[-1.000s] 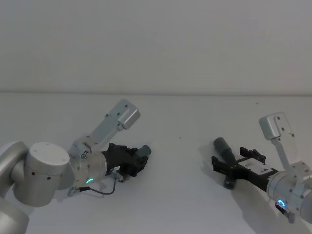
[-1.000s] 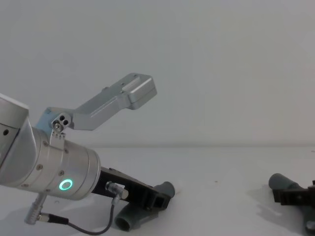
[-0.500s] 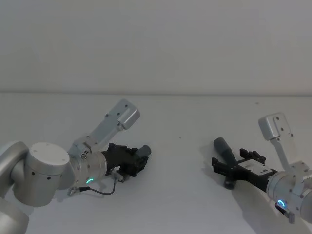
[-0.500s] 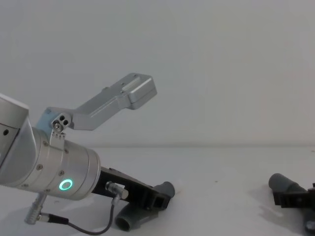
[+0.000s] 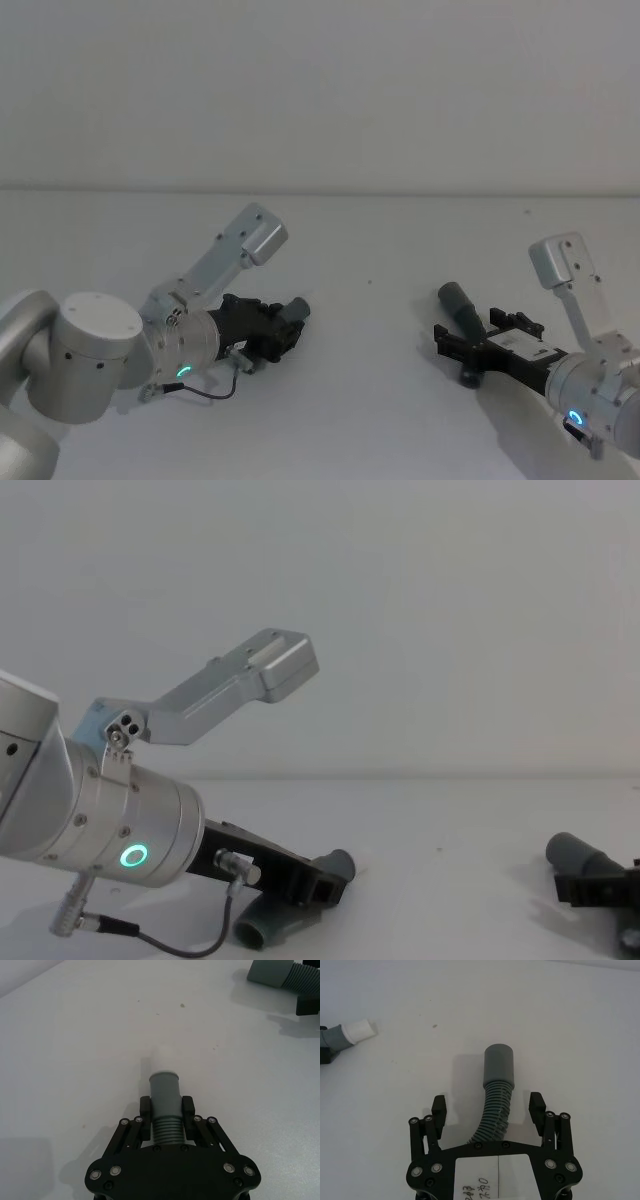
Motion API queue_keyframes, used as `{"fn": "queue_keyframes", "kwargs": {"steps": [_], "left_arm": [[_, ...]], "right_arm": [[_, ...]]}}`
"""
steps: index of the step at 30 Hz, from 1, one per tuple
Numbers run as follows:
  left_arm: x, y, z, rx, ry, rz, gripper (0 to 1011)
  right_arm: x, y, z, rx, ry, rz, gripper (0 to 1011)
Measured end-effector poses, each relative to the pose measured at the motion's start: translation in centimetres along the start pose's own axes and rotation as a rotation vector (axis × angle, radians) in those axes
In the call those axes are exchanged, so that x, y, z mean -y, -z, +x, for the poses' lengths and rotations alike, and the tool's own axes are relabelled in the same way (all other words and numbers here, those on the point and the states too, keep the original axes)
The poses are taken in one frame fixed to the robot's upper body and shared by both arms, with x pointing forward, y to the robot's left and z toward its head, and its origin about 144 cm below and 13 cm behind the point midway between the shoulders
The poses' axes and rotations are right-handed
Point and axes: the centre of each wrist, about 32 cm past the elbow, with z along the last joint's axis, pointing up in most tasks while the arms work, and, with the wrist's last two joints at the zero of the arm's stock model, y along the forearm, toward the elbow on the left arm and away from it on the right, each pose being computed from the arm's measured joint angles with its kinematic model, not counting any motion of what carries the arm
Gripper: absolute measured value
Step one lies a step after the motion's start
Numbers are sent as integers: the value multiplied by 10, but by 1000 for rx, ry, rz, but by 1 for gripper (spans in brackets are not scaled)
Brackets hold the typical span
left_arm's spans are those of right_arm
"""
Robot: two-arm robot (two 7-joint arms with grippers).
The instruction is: Use both hands to pick up one end of the pipe from the table, align the ends, and insert them.
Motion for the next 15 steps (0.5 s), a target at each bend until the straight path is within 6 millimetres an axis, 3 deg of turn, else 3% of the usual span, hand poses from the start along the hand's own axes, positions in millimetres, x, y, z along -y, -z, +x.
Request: {"fn": "queue_keyframes", "kwargs": {"steps": [7, 11, 14, 15], "left_arm": [[0, 0, 0, 0, 0, 0, 357], [0, 0, 0, 0, 0, 0, 357], [0, 0, 0, 0, 0, 0, 357], [0, 0, 0, 0, 0, 0, 357]], "right_arm": [[0, 0, 0, -4, 0, -2, 855], [-1, 0, 0, -6, 0, -3, 712], [-1, 0, 0, -6, 0, -4, 660], [-1, 0, 0, -7, 0, -4, 589]]}}
